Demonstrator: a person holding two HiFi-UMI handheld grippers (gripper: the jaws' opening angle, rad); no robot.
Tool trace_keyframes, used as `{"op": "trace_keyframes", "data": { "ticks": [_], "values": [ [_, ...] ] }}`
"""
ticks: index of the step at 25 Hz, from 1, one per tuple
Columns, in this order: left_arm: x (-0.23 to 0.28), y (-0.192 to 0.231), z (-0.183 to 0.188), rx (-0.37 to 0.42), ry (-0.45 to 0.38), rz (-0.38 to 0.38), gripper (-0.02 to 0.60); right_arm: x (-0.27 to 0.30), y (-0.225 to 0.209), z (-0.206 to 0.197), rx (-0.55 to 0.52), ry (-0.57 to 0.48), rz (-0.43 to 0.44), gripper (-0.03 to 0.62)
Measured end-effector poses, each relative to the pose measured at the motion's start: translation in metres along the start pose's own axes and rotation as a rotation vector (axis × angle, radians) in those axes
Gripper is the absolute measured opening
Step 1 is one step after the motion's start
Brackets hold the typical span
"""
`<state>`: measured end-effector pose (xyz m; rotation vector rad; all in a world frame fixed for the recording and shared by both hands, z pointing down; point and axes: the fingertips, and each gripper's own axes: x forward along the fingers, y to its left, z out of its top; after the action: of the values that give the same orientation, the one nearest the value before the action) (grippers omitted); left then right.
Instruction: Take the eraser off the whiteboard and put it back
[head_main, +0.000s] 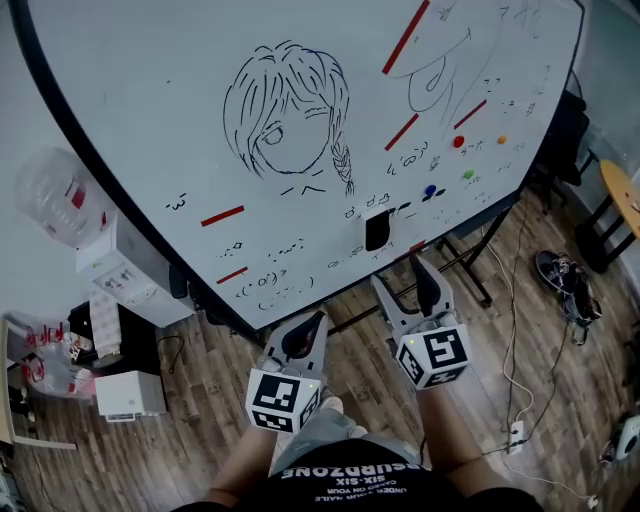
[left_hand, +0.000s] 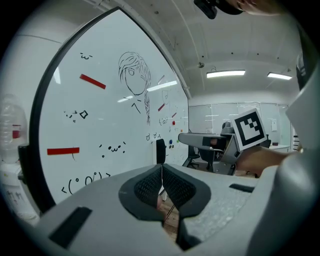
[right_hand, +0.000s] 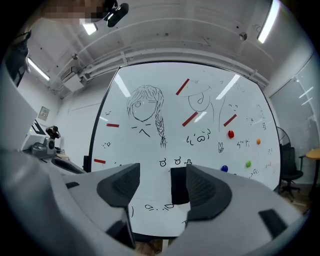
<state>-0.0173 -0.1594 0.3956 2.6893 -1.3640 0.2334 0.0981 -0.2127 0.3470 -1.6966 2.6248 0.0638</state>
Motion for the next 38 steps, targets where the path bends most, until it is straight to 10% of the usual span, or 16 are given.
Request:
{"op": "trace_keyframes", "data": {
  "ticks": [38],
  "values": [
    [0.064,0.032,-0.013,-0.063,0.042,-0.135,0.005,0.117,-0.047,-0.076,-0.081,0.211,-0.068,0.265]
  ]
}}
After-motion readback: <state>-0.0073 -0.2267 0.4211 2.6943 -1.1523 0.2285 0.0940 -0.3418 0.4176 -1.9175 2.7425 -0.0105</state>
